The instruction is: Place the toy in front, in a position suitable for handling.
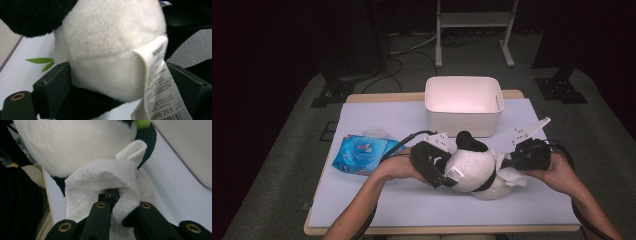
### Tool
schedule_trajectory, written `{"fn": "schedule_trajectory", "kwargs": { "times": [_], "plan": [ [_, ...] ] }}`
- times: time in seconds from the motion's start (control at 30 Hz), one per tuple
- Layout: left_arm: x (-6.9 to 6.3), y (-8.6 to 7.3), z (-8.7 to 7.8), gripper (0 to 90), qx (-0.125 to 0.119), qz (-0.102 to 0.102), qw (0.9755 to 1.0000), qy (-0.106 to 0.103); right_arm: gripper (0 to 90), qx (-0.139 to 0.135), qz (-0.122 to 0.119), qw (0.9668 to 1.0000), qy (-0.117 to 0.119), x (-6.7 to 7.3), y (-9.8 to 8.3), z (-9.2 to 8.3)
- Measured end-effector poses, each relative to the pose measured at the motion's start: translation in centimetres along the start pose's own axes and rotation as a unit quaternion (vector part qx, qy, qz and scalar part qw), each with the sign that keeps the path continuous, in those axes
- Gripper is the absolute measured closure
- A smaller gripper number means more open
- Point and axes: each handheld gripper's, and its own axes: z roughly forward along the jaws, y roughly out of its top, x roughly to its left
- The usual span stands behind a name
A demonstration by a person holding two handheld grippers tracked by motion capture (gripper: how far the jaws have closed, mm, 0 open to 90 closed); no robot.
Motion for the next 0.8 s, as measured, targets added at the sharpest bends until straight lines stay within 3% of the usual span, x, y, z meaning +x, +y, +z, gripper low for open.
{"fn": "schedule_trajectory", "kwargs": {
  "times": [0.27,0.5,0.8],
  "plan": [
    [0.2,0.0,0.8,9.9,-0.002,-0.003,1.0,0.004,85.1,-0.01,0.009,0.9999,0.008,0.0,-1.0,-0.3],
    [0.1,0.2,0.1,32.6,-0.022,0.015,0.9994,0.022,85.1,-0.021,0.012,0.9996,0.014,0.0,-1.3,-0.5],
    [0.1,1.7,-1.4,39.4,-0.013,0.027,0.999,0.034,85.1,-0.055,0.018,0.9981,0.022,-0.2,-1.4,-1.0]
  ]
}}
